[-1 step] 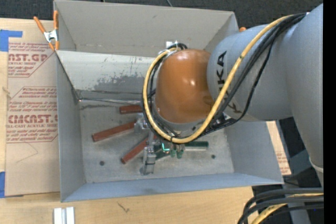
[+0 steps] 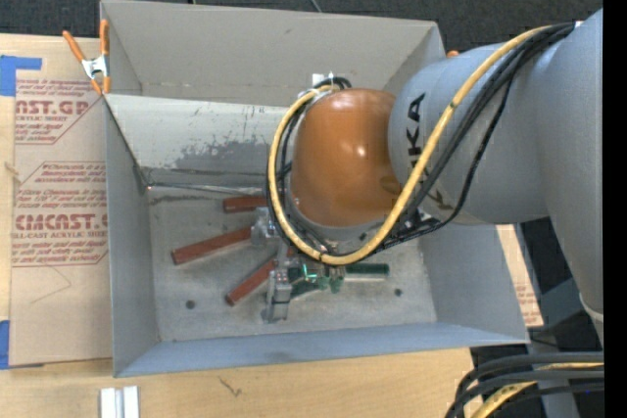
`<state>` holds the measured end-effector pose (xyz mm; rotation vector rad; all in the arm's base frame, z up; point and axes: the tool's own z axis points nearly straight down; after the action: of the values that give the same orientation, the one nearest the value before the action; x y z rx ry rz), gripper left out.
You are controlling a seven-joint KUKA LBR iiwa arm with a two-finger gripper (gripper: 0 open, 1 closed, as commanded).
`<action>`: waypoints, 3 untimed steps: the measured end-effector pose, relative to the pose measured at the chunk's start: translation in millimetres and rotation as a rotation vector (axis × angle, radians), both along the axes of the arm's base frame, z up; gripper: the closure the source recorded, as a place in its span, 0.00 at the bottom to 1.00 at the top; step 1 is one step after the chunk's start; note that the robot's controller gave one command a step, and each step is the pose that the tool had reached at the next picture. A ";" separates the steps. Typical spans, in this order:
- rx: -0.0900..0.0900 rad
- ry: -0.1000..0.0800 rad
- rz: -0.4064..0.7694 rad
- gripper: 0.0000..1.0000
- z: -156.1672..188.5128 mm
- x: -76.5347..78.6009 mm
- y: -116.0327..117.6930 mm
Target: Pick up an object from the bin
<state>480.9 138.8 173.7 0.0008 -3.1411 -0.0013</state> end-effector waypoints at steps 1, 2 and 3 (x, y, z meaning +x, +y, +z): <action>0.004 0.002 0.303 1.00 -98.9 38.3 -20.8; 0.001 -0.004 0.301 0.00 -103.2 38.4 -23.5; 0.001 -0.002 0.300 1.00 -103.7 38.0 -23.9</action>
Offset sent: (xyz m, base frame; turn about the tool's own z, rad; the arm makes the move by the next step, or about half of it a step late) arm 0.0000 0.0000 0.0000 0.0000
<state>519.0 114.9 70.0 0.4710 -3.1075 -0.0031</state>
